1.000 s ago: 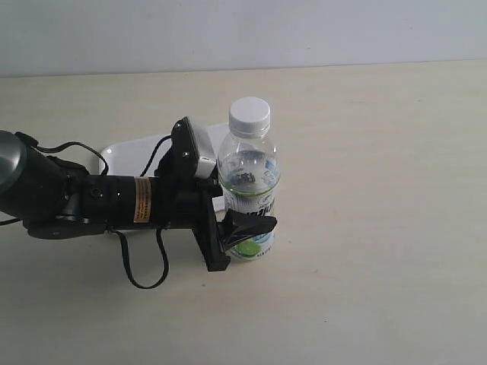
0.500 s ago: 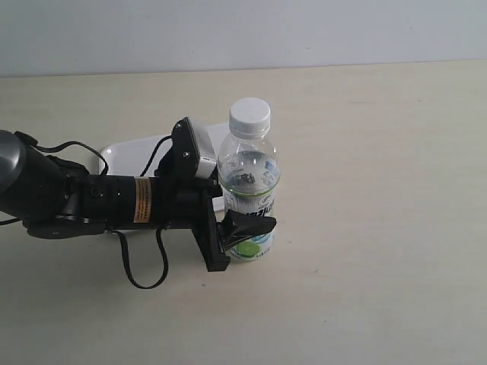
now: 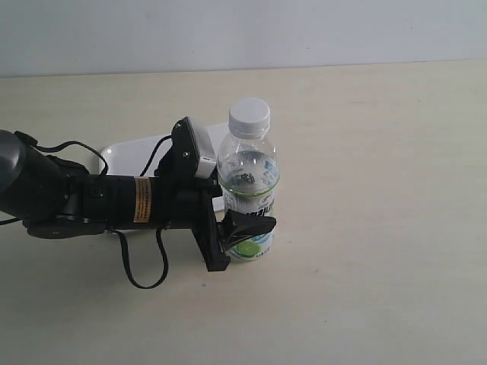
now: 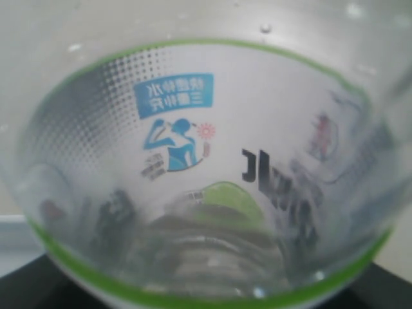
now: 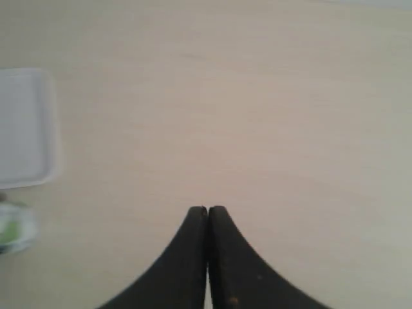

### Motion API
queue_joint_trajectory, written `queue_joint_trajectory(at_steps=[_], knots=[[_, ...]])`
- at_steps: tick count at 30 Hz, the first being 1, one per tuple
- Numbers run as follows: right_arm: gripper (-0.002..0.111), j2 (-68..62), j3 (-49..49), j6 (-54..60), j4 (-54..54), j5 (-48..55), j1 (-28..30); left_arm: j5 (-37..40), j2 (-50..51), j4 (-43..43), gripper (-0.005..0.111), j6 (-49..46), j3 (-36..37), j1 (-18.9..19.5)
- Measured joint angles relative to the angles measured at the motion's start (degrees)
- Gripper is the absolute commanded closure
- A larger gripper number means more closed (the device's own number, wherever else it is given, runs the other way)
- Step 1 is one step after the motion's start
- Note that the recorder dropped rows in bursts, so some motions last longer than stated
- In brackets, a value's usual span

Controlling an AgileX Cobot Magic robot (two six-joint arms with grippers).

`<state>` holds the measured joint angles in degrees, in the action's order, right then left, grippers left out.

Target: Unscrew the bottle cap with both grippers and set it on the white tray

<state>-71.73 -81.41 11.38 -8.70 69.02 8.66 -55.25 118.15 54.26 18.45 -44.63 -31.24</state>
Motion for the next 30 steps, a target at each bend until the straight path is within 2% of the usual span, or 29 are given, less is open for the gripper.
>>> queue_joint_trajectory(at_steps=[2, 4, 12, 19, 26, 30], knots=[[0.084, -2.7, -0.4, 3.7, -9.0, 0.5, -2.7, 0.2, 0.0, 0.0, 0.107, 0.0, 0.0, 0.0], [0.075, -5.0, -0.6, 5.3, -12.6, 0.6, -6.3, 0.1, 0.0, 0.0, 0.107, 0.0, 0.0, 0.0], [0.055, -12.0, -0.6, 6.5, -14.6, 0.8, -19.6, 0.1, 0.0, 0.0, 0.107, 0.0, 0.0, 0.0], [0.055, -16.5, -4.6, 4.8, -14.0, 1.1, -29.1, 0.5, -0.1, 0.0, 0.107, 0.2, 0.0, 0.0], [0.055, -23.6, -11.9, -4.8, -1.7, 1.2, -36.8, 0.6, -0.1, -0.1, 0.107, 0.2, 0.0, 0.0], [0.055, -26.6, -14.5, -6.4, 0.3, 1.2, -38.8, 0.6, -0.1, -0.1, 0.107, 0.2, 0.0, 0.0]])
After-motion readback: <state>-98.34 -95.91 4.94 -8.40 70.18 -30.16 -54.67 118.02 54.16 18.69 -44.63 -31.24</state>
